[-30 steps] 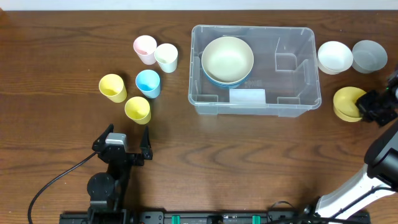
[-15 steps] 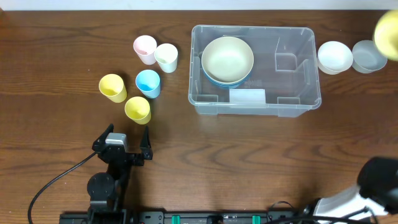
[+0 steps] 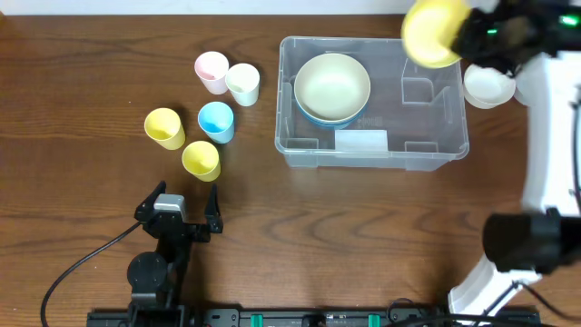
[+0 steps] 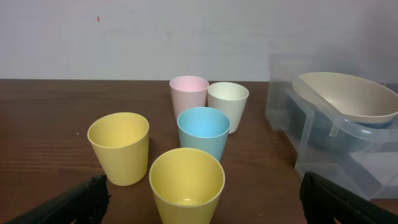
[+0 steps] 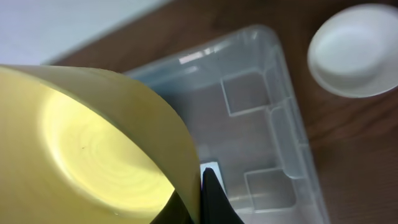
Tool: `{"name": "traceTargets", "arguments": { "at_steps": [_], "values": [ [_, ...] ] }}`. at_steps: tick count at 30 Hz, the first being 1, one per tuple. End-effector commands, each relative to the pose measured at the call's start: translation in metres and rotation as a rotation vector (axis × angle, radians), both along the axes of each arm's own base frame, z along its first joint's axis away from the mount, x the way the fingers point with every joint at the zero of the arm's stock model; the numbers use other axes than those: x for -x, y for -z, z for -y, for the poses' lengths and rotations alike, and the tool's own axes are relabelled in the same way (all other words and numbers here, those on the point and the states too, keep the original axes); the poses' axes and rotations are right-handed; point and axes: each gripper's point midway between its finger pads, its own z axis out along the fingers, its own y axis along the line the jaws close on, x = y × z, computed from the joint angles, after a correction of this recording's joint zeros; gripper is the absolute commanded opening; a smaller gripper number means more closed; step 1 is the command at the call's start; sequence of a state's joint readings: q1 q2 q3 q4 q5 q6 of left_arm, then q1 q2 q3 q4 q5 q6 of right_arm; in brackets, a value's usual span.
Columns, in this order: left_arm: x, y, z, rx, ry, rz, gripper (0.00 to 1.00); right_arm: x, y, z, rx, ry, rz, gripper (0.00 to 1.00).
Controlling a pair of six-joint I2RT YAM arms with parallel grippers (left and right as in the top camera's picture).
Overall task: Pack container
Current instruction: 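Lift the yellow bowl and carry it over the container's right side, then lower the yellow bowl into the container and open the right gripper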
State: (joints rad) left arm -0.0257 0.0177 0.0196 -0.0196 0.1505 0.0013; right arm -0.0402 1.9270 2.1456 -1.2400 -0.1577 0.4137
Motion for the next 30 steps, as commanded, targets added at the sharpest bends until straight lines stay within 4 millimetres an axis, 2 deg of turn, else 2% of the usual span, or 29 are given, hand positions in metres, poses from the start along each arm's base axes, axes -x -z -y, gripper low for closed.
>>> {"name": "traceTargets", "arguments": {
  "at_steps": [1,7,30],
  "values": [
    [0.001,0.016,0.002,-0.012,0.016,-0.05,0.98,-0.007,0.032,0.0,0.039,0.021,-0.075,0.01],
    [0.001,0.016,0.002,-0.012,0.016,-0.05,0.98,-0.014,0.071,-0.001,0.034,0.026,-0.168,0.01],
    [0.001,0.016,0.002,-0.012,0.016,-0.05,0.98,-0.025,0.162,0.001,0.052,0.034,-0.35,0.01]
  ]
}}
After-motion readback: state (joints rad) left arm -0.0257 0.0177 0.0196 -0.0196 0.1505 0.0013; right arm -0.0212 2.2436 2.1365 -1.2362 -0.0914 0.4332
